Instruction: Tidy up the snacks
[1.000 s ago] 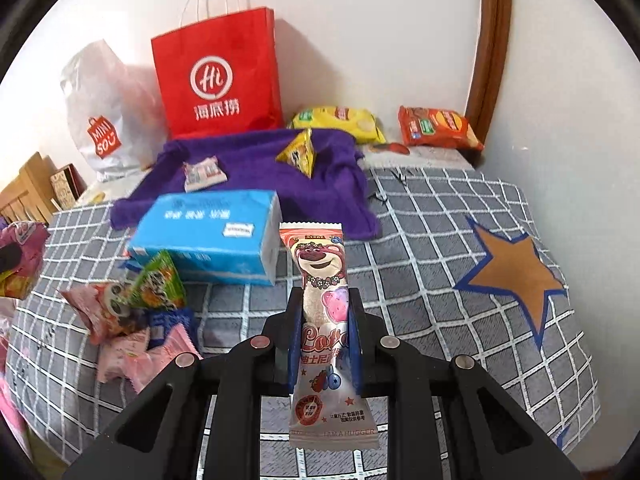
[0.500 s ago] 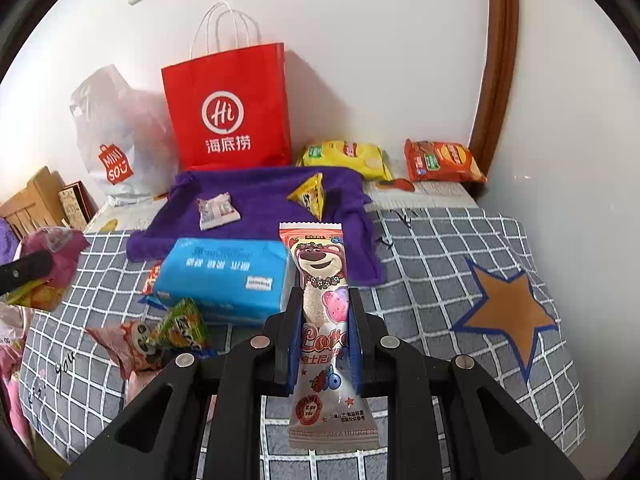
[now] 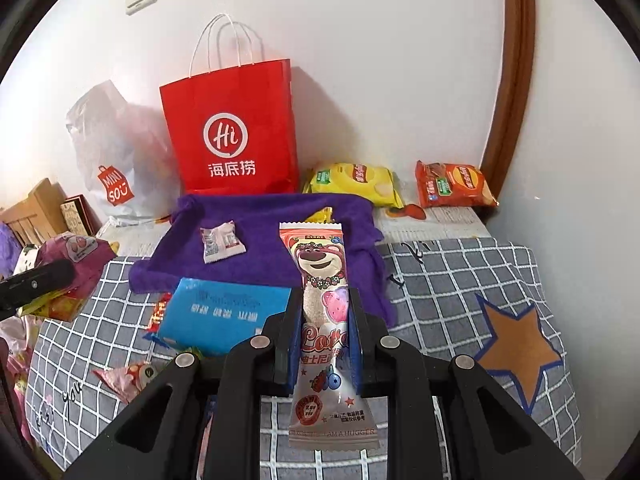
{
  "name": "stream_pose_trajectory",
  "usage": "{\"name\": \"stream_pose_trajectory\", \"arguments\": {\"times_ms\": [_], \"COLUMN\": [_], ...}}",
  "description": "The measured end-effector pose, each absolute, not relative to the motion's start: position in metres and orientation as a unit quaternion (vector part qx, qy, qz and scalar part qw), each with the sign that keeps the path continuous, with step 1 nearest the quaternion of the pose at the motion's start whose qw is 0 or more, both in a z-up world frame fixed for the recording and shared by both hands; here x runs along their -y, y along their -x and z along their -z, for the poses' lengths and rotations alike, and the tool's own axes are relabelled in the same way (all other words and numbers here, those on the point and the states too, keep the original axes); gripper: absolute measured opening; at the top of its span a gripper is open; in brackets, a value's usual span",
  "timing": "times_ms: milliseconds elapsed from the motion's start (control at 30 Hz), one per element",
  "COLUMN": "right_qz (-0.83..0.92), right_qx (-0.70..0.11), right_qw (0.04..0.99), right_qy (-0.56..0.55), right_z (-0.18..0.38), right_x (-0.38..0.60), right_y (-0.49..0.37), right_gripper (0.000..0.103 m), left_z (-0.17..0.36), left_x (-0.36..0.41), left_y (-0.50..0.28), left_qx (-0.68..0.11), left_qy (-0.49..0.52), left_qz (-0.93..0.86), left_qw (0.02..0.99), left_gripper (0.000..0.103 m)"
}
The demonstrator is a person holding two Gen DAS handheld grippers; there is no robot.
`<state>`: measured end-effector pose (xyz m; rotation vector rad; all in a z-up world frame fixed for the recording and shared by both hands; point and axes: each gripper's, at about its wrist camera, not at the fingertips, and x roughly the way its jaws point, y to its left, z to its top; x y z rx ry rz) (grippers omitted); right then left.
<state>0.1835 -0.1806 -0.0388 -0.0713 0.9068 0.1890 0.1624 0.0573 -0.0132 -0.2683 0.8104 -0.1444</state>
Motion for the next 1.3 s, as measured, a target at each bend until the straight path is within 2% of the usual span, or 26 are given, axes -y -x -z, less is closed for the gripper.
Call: {"name": "stream_pose_trajectory", "arguments": {"times_ms": [733, 1300], "right_qz": [-0.135, -0.166], "right_qx": [-0.437, -0.455], "right_qw": [0.889, 0.874], "right_qy": [0.030, 0.026], "right_z": [0.032, 0.065], "right_x": [0.140, 0.120], "right_y": [-0.292, -0.355], "right_gripper": [0.020, 0.020], "left_z": [-0.007, 0.018], "left_x": [-0.097, -0.097], "left_y": [-0.247, -0.319], "left_qx": [-0.389, -0.415], "left_qy": [0.139, 0.142], "left_qz": [0.024, 0.022], "left_qw": [0.911, 0.898], "left_gripper": [0.056, 0.056]}}
